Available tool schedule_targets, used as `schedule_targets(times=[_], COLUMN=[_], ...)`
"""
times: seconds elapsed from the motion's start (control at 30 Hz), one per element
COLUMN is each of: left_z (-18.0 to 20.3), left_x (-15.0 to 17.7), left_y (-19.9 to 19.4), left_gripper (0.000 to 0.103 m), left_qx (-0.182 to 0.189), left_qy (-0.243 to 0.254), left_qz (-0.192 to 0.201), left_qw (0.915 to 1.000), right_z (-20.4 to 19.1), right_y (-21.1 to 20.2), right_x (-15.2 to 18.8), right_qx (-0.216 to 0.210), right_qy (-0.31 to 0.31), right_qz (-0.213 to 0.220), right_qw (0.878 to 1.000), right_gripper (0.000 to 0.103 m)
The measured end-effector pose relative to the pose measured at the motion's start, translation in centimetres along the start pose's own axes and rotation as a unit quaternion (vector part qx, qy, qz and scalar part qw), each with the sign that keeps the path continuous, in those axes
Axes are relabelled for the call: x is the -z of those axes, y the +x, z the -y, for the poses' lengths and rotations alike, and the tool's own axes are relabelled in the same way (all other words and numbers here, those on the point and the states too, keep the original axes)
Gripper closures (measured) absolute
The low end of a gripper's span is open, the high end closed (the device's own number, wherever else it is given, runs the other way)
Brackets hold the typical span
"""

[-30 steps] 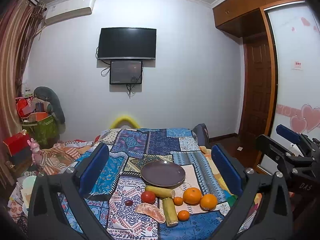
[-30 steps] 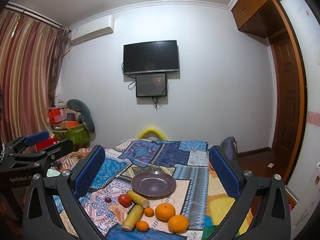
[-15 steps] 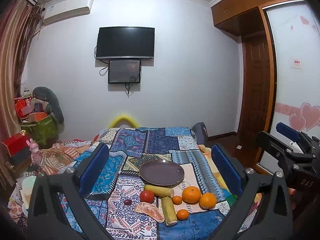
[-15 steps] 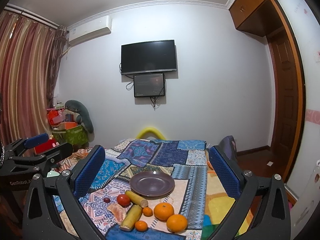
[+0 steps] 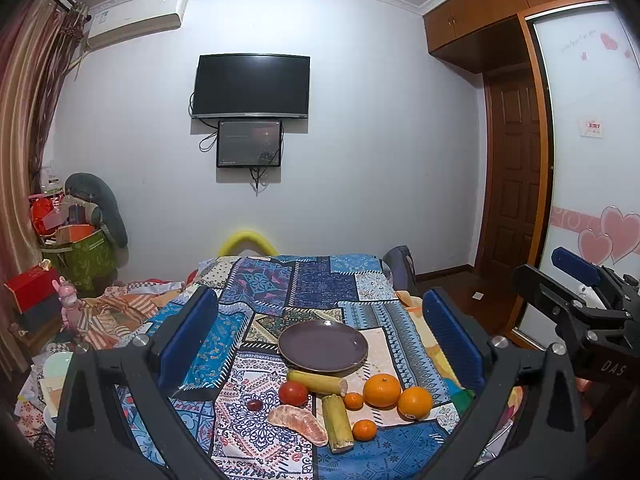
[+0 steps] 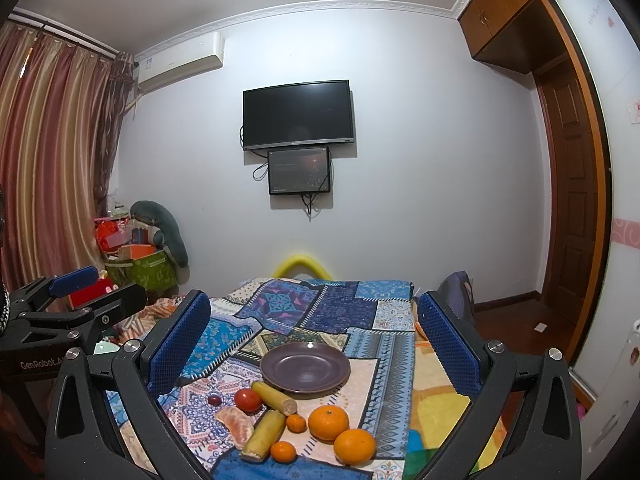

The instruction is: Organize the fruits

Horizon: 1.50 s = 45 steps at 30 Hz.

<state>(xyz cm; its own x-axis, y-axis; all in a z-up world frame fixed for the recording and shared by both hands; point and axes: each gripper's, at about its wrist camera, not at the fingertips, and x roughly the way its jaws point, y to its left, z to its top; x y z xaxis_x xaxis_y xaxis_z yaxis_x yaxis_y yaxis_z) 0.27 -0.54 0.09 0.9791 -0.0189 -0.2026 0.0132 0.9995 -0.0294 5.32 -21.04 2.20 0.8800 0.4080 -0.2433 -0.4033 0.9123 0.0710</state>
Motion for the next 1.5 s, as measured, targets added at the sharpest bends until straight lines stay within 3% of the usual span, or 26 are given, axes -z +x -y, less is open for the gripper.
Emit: schedule_targets(times=[0.53, 0.73, 0.9, 1.13, 1.27, 1.4, 1.5], left_z=[0.0, -0.5, -1.6, -4.3, -5.1, -5.0, -4.5], left_x=[0.2, 0.8, 1.9, 4.4, 6.1, 8.0, 9.5], left_y=[0.2, 2.0, 5.2, 10.7, 13.5, 15.9, 17.6], left_gripper=[0.0, 0.0, 0.0, 0.0, 0.015, 0.022, 0.029], left_qx=[-0.001, 0.001, 0.005, 0.008, -0.003, 0.004, 0.012], left_qy=[0.0, -0.001, -0.017, -0.047, -0.044, -0.034, -0.022], left_qz=[-0.003, -0.021, -0.066, -0.15, -0.189, -0.232, -0.267], left_qw=[1.0, 0.9998, 0.9977, 0.9876, 0.9809, 0.9721, 0.9632], right_z=[0.0, 0.4, 1.2, 3.3, 4.6, 6.1, 6.9], right_y=[0.4, 1.4, 3.4, 7.0, 8.4, 9.9, 10.8], right_x=[0.3, 1.0, 2.6, 6.1, 7.9, 9.9, 11.2], right_qx=[-0.001, 0.007, 0.034, 0.049, 0.056, 0.055, 0.046], right_qy=[0.0, 0.001, -0.003, -0.002, 0.003, 0.018, 0.03], right_qz=[-0.005, -0.02, -0.052, -0.133, -0.174, -0.214, -0.245], right_qw=[1.0, 1.0, 0.998, 0.99, 0.983, 0.975, 0.968], right_gripper=[0.0, 0.0, 0.0, 0.0, 0.0, 0.0, 0.009])
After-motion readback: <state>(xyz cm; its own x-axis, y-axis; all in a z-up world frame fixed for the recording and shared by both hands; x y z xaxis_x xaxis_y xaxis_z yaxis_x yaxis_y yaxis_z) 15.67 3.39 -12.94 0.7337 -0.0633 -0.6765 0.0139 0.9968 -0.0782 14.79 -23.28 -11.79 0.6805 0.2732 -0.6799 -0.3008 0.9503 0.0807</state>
